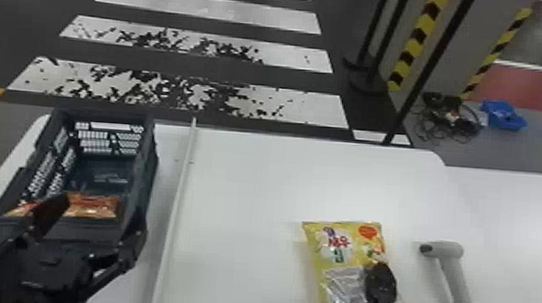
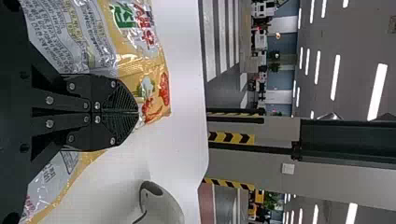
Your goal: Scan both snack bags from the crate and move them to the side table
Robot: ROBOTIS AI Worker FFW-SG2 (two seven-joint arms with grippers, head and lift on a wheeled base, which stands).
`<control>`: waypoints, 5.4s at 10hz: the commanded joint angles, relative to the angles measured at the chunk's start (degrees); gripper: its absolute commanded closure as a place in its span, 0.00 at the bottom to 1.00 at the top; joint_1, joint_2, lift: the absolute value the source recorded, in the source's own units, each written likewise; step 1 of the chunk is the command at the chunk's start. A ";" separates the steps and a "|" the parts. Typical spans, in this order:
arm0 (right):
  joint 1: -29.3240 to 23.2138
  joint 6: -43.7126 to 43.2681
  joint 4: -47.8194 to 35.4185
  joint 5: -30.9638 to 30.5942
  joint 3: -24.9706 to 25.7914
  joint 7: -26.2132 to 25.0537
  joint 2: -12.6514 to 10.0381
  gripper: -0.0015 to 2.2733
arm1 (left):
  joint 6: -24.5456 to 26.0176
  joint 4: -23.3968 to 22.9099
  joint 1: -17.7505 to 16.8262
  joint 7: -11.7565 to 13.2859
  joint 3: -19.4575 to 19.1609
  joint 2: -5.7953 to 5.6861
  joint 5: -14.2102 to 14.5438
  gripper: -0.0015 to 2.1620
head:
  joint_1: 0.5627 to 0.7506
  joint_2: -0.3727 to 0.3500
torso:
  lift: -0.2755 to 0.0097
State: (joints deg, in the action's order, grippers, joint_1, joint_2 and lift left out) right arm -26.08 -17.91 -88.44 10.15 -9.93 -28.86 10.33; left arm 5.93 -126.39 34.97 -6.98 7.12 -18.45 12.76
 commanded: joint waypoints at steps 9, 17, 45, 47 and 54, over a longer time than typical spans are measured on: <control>-10.92 33.34 -25.46 2.60 21.89 16.91 8.66 0.01 | -3.68 0.79 0.10 -0.22 -0.26 -0.62 -0.54 0.00 | 0.70 0.12 | 0.63; 3.67 41.77 -6.83 13.41 30.50 44.86 16.92 0.03 | -7.55 4.13 -1.05 -0.49 2.02 0.17 -2.21 0.00 | 0.70 0.03 | 0.63; -30.61 54.08 -56.93 8.75 29.09 38.44 -6.11 0.99 | -13.53 7.21 -2.45 -0.93 4.92 -1.77 -1.86 0.00 | 0.70 0.13 | 0.63; -35.18 50.21 -58.60 5.41 23.91 38.27 -5.76 0.99 | -13.70 7.39 -2.36 -0.93 4.92 -1.59 -1.68 0.00 | 0.70 0.21 | 0.63; -36.58 42.30 -51.48 -7.42 10.55 32.03 0.31 0.99 | -13.70 6.95 -2.01 -0.75 5.45 -1.59 -1.68 0.00 | 0.70 0.37 | 0.63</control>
State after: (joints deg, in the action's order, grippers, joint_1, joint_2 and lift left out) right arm -63.25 24.78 -140.96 2.82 0.79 3.14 10.47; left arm -7.77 -119.37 32.93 -7.73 12.62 -20.08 11.07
